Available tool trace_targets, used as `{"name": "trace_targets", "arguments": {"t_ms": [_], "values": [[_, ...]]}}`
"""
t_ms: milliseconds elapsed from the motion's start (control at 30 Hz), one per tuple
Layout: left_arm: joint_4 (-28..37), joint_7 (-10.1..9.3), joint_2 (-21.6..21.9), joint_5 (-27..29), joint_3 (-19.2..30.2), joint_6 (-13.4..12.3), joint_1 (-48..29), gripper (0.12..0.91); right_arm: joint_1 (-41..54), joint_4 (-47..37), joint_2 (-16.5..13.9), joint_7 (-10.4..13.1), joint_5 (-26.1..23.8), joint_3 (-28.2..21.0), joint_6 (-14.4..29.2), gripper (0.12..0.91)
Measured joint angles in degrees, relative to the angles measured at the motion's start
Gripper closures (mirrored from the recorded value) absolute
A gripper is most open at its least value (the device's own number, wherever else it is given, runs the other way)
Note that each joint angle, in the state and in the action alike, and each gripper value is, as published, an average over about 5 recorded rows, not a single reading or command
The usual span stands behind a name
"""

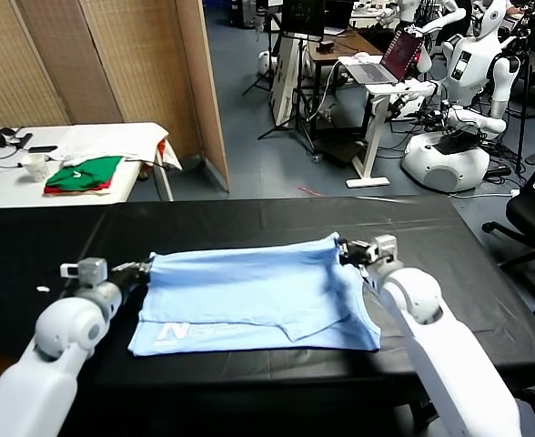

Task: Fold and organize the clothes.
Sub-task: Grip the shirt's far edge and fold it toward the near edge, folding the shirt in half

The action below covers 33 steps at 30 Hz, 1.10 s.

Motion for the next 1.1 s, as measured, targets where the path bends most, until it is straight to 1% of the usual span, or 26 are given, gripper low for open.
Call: {"name": "trace_targets", "arguments": {"t_ms": [100,200,400,567,700,800,833,867,933,967,1033,1067,1100], "values": [[-1.64,0.28,-0.3,1.8,-0.83,0.53,2.36,0.884,-4.06,3.15,-0.36,0.11,-1.44,1.18,0.0,0.885],[-2.65,0.77,-0.49,3.66,-1.64,0.6,4.6,0.884,-7.83,5.47,-0.09,0.06,-2.83,1.85,0.0,0.885],[-2.92,2.56,-1.35,8.26,-2.36,0.61,8.22,0.884,-12.69,6.71,1.12,-0.07,-4.75,1.74,0.0,0.885],[-2.64,3.54,-2.31,10.95,-2.35,0.61,10.38,0.884,-14.19,6.65,1.83,-0.07,-5.34,1.62,0.0,0.885],[-2.98,3.68,-2.82,11.45,-2.32,0.61,11.55,0.884,-14.94,7.02,2.16,-0.27,-4.8,2.09,0.0,0.885],[-3.68,3.78,-3.27,12.11,-2.49,0.61,12.1,0.884,-15.71,7.9,2.44,-0.99,-3.99,2.83,0.0,0.874],[-4.01,3.81,-3.5,12.53,-2.66,0.61,12.29,0.884,-15.99,8.28,2.58,-1.23,-3.69,3.13,0.0,0.851],[-4.4,3.85,-3.77,13.07,-2.89,0.61,12.47,0.88,-16.26,8.68,2.73,-1.41,-3.39,3.46,0.0,0.809],[-5.32,3.95,-4.37,14.38,-3.47,0.61,12.74,0.839,-16.66,9.53,3.1,-1.56,-2.74,4.26,0.12,0.712],[-5.82,4.0,-4.69,15.02,-3.83,0.61,12.79,0.8,-16.74,9.88,3.31,-1.55,-2.43,4.74,0.37,0.638],[-6.57,3.98,-5.23,15.71,-4.55,0.6,12.57,0.686,-16.57,10.28,3.81,-1.31,-1.87,5.74,1.42,0.524],[-6.8,3.87,-5.43,15.61,-4.86,0.6,12.32,0.629,-16.31,10.25,4.09,-1.05,-1.66,6.19,2.19,0.448],[-6.89,3.73,-5.58,15.28,-5.11,0.52,11.97,0.554,-15.96,10.08,4.4,-0.72,-1.52,6.54,2.96,0.391]]}}
